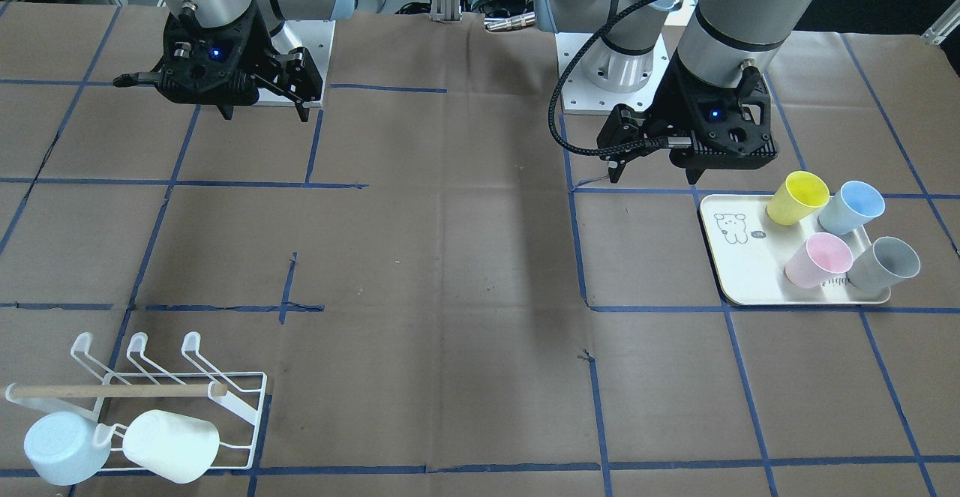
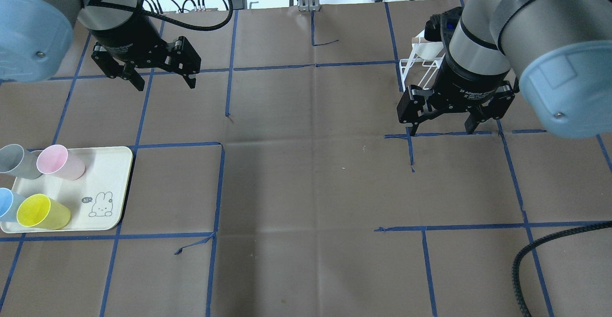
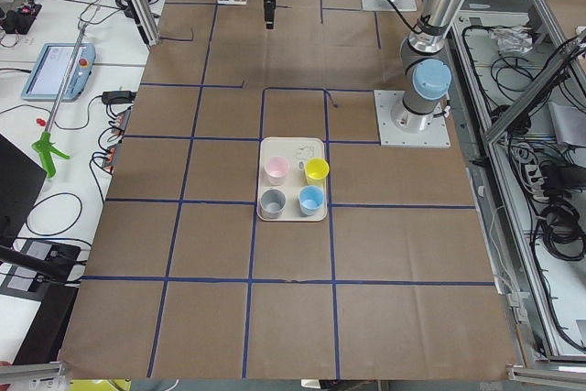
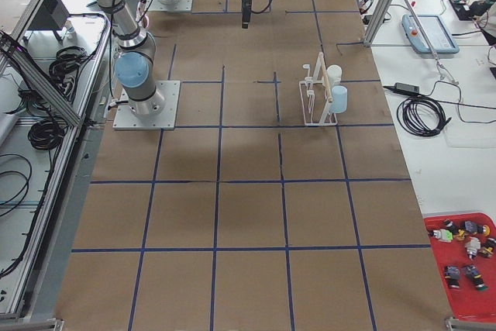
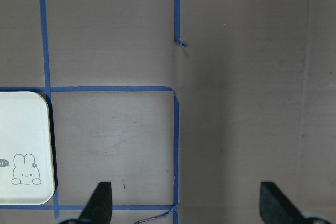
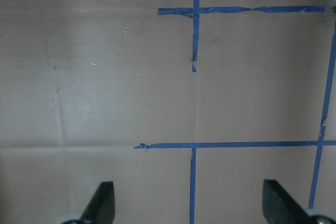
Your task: Transfer IKEA cup to right arm and place on rack
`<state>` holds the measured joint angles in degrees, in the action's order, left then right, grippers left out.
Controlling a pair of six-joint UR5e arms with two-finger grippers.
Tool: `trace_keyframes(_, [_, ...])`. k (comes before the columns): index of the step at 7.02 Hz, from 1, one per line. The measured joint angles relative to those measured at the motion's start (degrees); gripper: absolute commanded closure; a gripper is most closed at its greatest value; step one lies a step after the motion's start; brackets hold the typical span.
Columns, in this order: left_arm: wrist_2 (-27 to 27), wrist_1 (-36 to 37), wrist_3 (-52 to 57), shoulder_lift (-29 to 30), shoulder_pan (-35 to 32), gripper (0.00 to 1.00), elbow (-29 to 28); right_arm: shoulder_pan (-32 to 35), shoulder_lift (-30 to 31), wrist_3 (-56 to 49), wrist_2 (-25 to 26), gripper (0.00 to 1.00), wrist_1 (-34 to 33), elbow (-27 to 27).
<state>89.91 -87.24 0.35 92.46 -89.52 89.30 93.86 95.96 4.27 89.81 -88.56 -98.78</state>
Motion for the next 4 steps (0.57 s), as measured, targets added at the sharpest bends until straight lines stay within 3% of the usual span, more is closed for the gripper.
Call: trace_keyframes(4, [0.0,0.1,0.0,0.0,0.0,0.0,-0.1,-0.1,-0.7,-0.1,-0.4,0.0,-0.1,0.3])
